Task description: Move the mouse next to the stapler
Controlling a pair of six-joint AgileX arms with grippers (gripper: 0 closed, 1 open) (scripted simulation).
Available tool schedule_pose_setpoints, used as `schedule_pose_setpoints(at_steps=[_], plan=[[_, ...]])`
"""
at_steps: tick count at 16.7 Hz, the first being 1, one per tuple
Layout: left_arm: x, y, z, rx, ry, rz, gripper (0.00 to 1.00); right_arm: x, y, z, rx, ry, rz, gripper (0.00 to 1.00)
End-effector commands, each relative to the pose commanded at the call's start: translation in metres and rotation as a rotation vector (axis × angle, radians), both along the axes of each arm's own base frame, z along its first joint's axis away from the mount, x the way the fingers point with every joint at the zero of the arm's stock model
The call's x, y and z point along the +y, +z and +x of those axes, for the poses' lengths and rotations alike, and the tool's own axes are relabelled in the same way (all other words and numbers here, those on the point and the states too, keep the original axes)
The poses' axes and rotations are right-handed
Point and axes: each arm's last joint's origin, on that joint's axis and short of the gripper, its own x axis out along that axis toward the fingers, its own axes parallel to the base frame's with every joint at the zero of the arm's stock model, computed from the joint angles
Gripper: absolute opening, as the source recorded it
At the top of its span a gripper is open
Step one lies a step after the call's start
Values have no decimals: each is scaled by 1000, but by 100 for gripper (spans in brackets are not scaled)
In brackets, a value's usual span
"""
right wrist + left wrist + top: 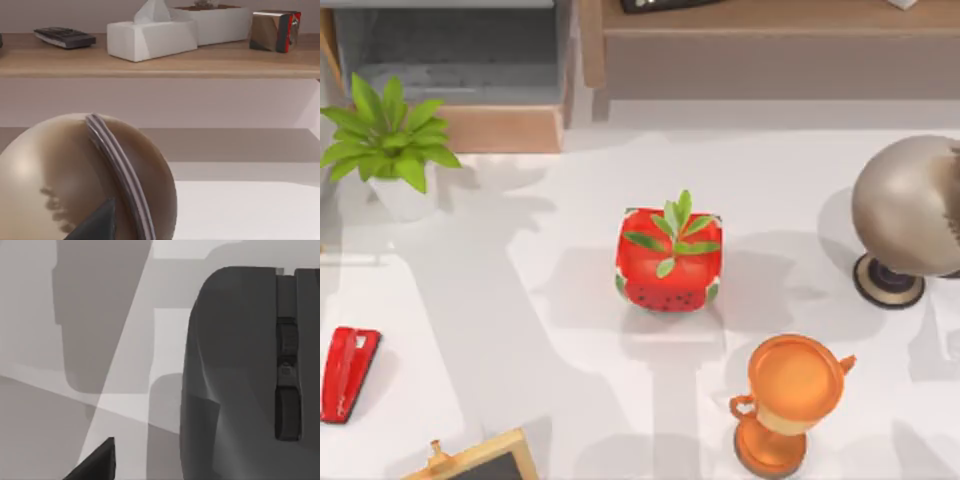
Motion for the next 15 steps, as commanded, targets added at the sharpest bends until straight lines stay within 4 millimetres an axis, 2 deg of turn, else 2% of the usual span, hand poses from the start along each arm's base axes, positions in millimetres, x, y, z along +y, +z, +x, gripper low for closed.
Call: schedule_pose_setpoints(at_steps=[15], plan=[[5,-14,-1,-1,2,1,100,0,0,0,0,0,0,100]])
